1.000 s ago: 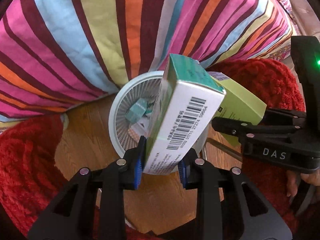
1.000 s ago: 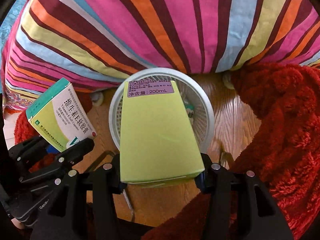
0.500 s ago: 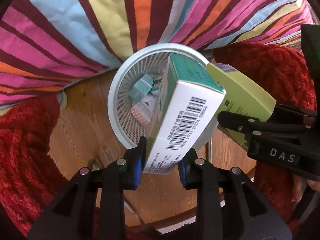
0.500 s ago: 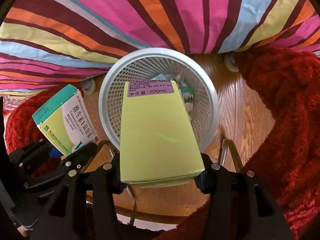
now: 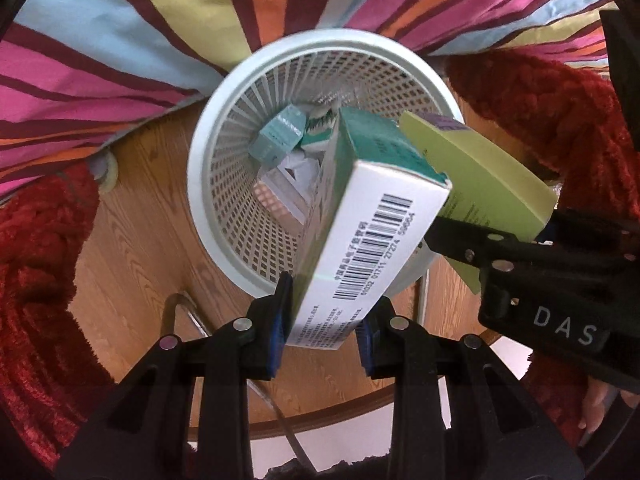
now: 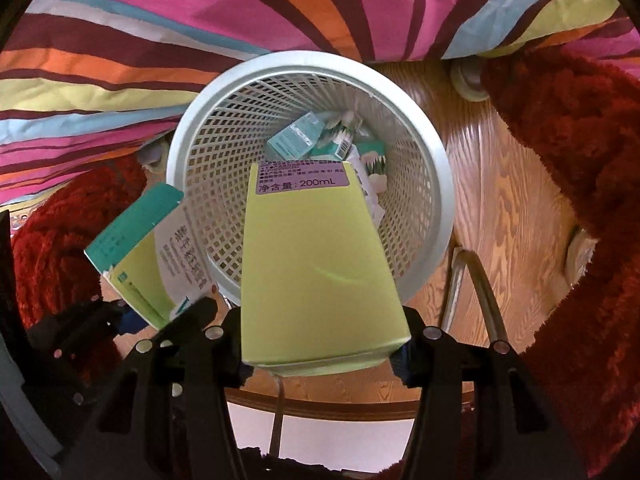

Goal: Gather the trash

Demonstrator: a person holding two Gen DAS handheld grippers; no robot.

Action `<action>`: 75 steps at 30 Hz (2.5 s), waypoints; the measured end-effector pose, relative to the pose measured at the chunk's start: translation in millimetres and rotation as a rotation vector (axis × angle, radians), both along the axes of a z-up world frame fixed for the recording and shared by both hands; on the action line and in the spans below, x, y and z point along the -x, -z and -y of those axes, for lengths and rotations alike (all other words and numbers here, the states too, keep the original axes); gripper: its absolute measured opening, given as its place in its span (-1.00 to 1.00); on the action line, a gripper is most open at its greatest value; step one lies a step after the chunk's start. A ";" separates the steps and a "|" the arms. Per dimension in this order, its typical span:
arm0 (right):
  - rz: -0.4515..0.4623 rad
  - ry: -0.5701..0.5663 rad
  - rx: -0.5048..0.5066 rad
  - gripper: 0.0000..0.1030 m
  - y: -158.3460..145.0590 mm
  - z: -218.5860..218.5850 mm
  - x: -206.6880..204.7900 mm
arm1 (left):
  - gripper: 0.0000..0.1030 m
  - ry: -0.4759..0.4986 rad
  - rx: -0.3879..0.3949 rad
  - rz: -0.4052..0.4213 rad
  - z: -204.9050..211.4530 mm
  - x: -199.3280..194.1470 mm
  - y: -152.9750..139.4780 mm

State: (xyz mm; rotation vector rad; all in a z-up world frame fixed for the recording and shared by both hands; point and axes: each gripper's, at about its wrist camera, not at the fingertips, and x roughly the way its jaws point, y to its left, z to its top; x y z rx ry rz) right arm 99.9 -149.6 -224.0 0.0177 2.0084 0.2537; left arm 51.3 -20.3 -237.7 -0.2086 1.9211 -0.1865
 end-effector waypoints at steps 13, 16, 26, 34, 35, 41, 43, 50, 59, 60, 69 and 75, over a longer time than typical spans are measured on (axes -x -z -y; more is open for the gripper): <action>-0.054 -0.004 0.026 -0.02 13.3 -3.3 -1.9 | -0.40 -0.035 0.011 -0.073 -5.4 -0.3 26.2; -0.069 0.005 0.030 0.33 16.2 -2.4 -1.4 | 0.50 -0.040 0.011 -0.086 -5.0 -0.4 30.7; -0.087 -0.033 0.069 0.85 27.5 -9.6 0.8 | 0.52 -0.085 -0.020 -0.105 -10.0 0.5 37.3; -0.072 -0.021 0.072 0.85 22.8 -6.3 0.6 | 0.52 -0.114 -0.032 -0.122 -18.0 3.4 38.3; -0.066 -0.018 0.070 0.85 21.3 -5.6 0.1 | 0.52 -0.114 -0.036 -0.129 -18.3 3.8 38.7; -0.032 -0.016 0.056 0.85 11.2 -4.7 -1.6 | 0.52 -0.131 -0.050 -0.119 -22.5 5.7 33.9; -0.020 -0.015 0.051 0.85 7.6 -4.0 -1.8 | 0.52 -0.141 -0.052 -0.105 -24.5 5.4 29.9; 0.050 -0.007 0.033 0.85 -10.3 -1.0 -3.5 | 0.51 -0.150 -0.085 -0.026 -31.3 3.7 8.9; 0.159 -0.019 -0.005 0.85 -42.1 -2.7 -1.7 | 0.52 -0.119 -0.140 0.116 -33.8 1.2 -27.5; 0.175 -0.022 -0.010 0.85 -47.0 -2.8 -1.6 | 0.51 -0.116 -0.146 0.134 -34.3 1.1 -32.2; 0.334 -0.020 -0.034 0.85 -84.7 4.1 -4.1 | 0.52 -0.127 -0.181 0.260 -39.7 3.1 -64.4; 0.433 -0.029 -0.062 0.85 -107.7 3.6 -1.5 | 0.52 -0.128 -0.217 0.380 -40.5 4.6 -93.3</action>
